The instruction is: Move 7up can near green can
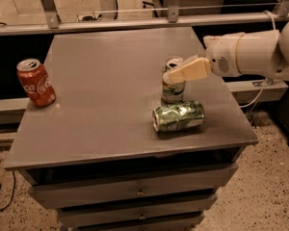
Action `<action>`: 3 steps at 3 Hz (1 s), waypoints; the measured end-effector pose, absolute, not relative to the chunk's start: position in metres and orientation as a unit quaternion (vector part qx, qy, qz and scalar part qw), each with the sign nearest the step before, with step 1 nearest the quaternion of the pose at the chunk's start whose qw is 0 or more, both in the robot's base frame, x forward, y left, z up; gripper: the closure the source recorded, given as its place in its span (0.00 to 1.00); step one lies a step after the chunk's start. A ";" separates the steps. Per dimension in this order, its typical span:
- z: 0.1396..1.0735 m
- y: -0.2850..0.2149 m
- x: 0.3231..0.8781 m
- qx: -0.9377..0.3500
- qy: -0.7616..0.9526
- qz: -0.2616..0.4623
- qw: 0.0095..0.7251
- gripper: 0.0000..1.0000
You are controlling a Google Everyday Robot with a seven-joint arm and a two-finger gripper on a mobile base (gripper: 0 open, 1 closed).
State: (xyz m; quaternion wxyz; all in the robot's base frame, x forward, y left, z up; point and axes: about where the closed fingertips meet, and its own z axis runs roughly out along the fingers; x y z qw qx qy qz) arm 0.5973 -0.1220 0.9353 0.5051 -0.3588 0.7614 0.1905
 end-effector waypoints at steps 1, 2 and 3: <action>0.984 -0.159 0.604 -0.369 0.742 0.195 0.525 0.00; 1.033 -0.196 0.603 -0.378 0.718 0.203 0.549 0.00; 1.071 -0.208 0.601 -0.378 0.701 0.191 0.573 0.00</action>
Offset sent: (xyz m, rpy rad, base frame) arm 0.0034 -0.1334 0.1782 0.0914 -0.2165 0.0714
